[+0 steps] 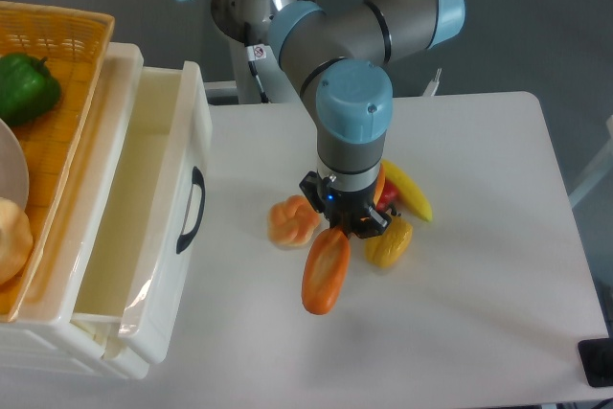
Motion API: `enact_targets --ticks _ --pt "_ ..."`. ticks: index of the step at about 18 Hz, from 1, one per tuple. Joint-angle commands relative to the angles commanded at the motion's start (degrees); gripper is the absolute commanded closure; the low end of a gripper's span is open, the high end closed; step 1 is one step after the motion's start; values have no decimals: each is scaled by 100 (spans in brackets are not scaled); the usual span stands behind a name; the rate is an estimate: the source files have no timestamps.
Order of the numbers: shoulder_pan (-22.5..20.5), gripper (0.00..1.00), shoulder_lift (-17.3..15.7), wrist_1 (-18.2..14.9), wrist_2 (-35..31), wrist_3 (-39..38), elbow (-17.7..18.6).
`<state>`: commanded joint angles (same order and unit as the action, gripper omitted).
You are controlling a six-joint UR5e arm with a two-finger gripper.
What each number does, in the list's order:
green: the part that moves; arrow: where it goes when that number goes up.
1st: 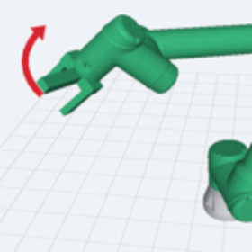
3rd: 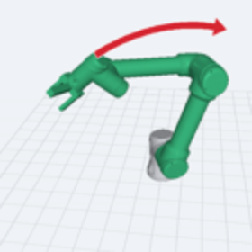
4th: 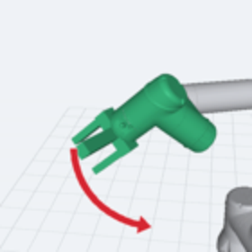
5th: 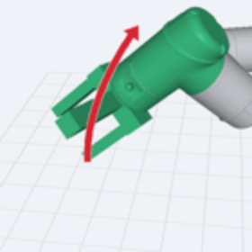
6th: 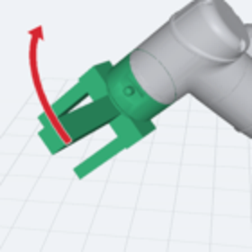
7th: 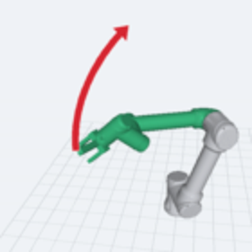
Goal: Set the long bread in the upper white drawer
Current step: 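Close the gripper on the long orange bread loaf and lift it, then carry the held bread loaf up and over toward the open white drawer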
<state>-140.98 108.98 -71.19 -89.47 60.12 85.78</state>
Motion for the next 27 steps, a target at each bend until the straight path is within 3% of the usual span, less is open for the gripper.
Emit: enact_targets --ticks 5,8,12,13,17,22,27 --pt "-44 100 0 -17 26 -228 -105" --pt "-315 100 -79 -105 35 -246 -131" --pt "-527 100 -324 -789 -9 -333 -272" --pt "-527 100 -534 -965 -17 -630 -290" --pt "-536 100 -834 -1414 -70 -1072 -325" --pt "-431 100 -1106 -1581 175 -2063 -272" --pt "-62 100 -1213 -1556 553 -2846 -343"
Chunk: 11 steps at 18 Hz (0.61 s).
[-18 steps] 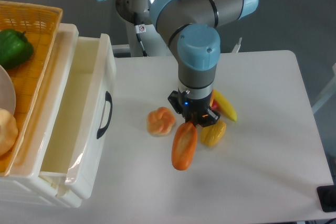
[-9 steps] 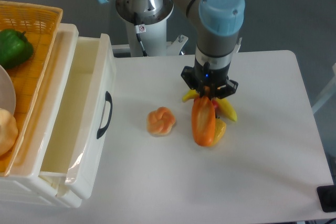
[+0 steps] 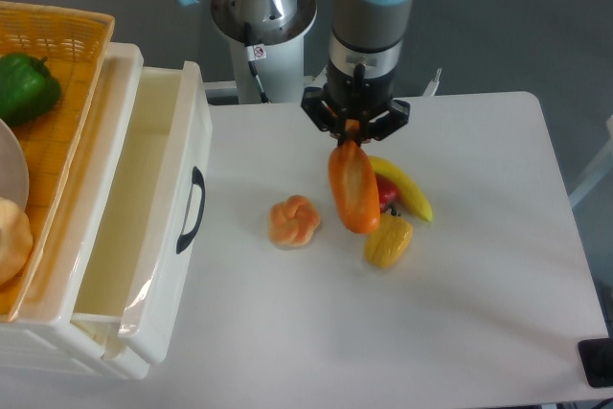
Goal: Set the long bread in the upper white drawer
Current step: 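Carry the held bread loaf up and over toward the open white drawer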
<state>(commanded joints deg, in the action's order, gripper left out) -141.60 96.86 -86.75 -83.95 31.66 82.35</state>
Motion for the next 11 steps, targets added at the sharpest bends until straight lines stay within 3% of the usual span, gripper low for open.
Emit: enact_targets --ticks 6,11 --pt "421 100 -35 35 370 -1283 -62" --pt "791 100 -79 35 431 -1548 -140"
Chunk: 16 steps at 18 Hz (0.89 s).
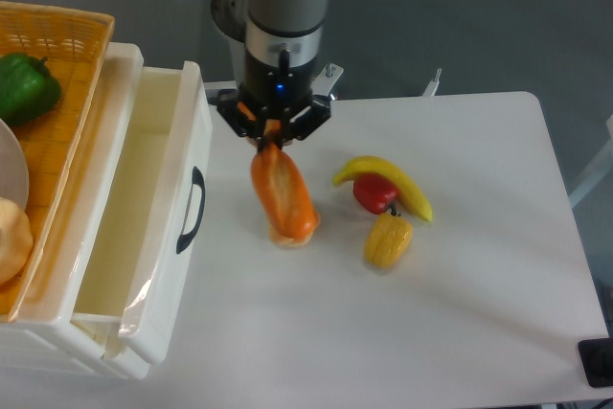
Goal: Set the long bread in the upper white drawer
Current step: 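Carry the held bread loaf up and over toward the open white drawer, then lower the bread loaf into the open upper drawer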
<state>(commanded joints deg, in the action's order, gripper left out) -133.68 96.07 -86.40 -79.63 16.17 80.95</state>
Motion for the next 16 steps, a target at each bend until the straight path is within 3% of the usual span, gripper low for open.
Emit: enact_targets --ticks 6,10,16 --pt "106 100 -141 9 299 35 -115" --pt "228 100 -202 482 536 9 -115" --pt "413 100 -176 817 554 17 -45"
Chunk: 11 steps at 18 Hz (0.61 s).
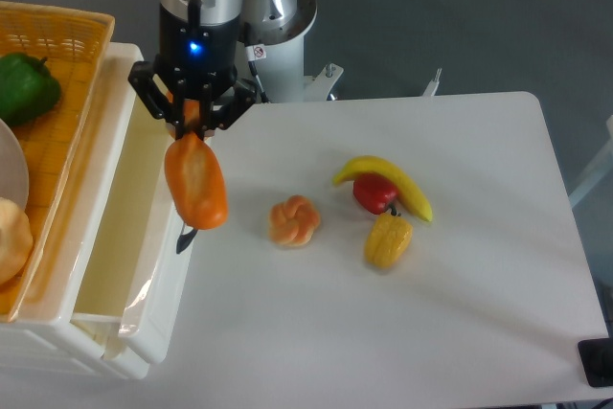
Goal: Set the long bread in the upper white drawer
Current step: 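Lower the bread loaf into the open upper drawer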
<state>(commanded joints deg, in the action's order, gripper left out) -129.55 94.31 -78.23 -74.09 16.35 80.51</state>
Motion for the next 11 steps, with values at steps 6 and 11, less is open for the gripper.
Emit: enact_targets --ticks 6,11 --pt "193 100 18 132 -9 35 70" --pt "255 100 9 386 -9 70 263"
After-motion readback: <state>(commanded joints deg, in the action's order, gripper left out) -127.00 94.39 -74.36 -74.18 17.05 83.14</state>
